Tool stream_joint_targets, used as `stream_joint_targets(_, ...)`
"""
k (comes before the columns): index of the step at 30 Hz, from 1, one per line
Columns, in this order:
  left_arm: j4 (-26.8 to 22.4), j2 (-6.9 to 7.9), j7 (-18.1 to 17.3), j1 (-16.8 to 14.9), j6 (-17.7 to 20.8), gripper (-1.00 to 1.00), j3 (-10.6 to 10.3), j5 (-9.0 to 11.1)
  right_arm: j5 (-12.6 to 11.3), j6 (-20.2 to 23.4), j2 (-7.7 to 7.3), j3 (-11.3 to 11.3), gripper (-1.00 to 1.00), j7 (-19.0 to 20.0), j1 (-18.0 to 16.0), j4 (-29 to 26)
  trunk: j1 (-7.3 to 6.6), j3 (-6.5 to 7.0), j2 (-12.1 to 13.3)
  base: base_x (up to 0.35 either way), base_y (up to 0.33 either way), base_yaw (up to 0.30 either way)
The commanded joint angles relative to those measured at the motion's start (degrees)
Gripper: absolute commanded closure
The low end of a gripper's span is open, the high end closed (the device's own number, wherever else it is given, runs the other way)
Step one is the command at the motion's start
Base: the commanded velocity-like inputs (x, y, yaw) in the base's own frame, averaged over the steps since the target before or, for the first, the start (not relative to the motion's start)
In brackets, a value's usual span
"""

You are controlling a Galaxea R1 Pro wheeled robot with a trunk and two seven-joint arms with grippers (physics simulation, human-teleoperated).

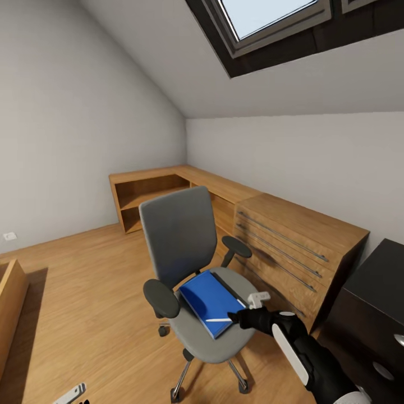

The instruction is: In the bedroom, organize the workspace by keeping the computer under the desk, ensuring the monitor is on the desk, placing the keyboard on the desk next to the monitor, placing the mouse on the desk next to the keyboard, moving the folder from the swivel chair onto the desk next to the mouse, stacking the notebook on top of the folder with the pen on top of the notebook, and positioning the swivel chair next to the desk.

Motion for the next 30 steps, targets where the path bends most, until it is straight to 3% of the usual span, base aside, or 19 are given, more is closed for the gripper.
stream_joint_targets(1,-0.1,0.01,0.2,0.0,0.3,-1.0,0.0,0.4,0.0,0.5,-0.05,0.0,-1.0,0.2,0.0,-0.1,0.0,-0.06,0.0,0.0,0.0,0.0)
stream_joint_targets(8,-0.1,0.0,0.2,0.0,-4.0,-1.0,-0.1,0.3,0.0,5.6,0.1,-0.3,-1.0,0.3,0.0,-0.1,0.0,-0.06,0.0,0.188,0.0,0.0)
stream_joint_targets(16,-0.3,0.01,0.2,0.0,-4.7,-1.0,-0.1,0.2,0.2,9.1,0.23,-0.3,-1.0,0.2,-0.1,0.0,0.0,-0.06,0.0,0.254,0.0,0.0)
stream_joint_targets(21,-4.4,-0.05,0.1,0.0,-4.6,-1.0,-0.1,0.1,0.5,13.3,0.27,0.0,-1.0,0.0,-0.2,0.0,0.0,-0.06,0.0,0.032,0.0,0.0)
stream_joint_targets(24,-5.8,-0.13,0.0,0.0,-4.5,-1.0,-0.2,0.1,1.8,13.7,0.36,0.7,-1.0,0.0,-0.2,0.0,0.0,-0.06,0.0,0.006,0.0,0.0)
stream_joint_targets(26,-7.3,-0.21,0.0,0.1,-4.2,-1.0,-0.2,0.2,4.7,14.0,0.48,2.5,-1.0,0.1,-0.2,0.0,0.0,-0.06,0.0,0.002,0.0,0.0)
stream_joint_targets(30,-8.0,-0.23,0.0,0.2,-3.9,-1.0,-0.2,0.2,6.4,14.1,0.47,3.6,-1.0,0.1,-0.2,0.0,0.0,-0.06,0.0,0.0,0.0,0.0)
